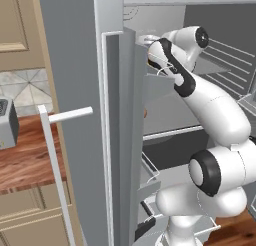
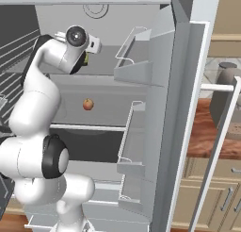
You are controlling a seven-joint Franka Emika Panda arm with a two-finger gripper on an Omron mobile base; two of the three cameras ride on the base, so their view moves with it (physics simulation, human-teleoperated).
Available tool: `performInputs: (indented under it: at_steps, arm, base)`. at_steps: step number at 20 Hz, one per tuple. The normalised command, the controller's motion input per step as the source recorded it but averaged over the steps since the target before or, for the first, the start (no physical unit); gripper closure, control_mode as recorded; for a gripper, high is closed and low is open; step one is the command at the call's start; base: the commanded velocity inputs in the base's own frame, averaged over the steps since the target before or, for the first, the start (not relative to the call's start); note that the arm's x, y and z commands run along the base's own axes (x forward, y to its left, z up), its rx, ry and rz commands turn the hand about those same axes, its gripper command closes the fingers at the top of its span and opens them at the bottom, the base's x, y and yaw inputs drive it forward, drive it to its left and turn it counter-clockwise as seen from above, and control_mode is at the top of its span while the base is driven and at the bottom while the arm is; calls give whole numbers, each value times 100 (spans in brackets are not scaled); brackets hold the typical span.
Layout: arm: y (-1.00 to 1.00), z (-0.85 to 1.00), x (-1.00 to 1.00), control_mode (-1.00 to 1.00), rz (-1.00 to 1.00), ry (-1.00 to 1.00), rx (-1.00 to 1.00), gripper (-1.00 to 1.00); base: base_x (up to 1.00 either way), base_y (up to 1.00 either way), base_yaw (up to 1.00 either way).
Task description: Place the mustard and ketchup from the counter to the top shelf of the fridge. If the existing items in the fridge are on the top shelf, move them to other shelves.
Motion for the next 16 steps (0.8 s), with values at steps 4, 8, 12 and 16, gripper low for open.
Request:
performInputs:
  at_steps: [4,8,12,16]
  arm:
    - [-7,0,-20,-100,0,-2,0,-100]
    - [-31,0,-94,-100,0,-7,0,-100]
    - [-32,1,-100,-100,0,-11,0,-100]
    - [-31,25,-100,-100,0,-11,0,-100]
  base:
    - [0,0,0]
    - [0,0,0]
    - [0,0,0]
    - [0,0,0]
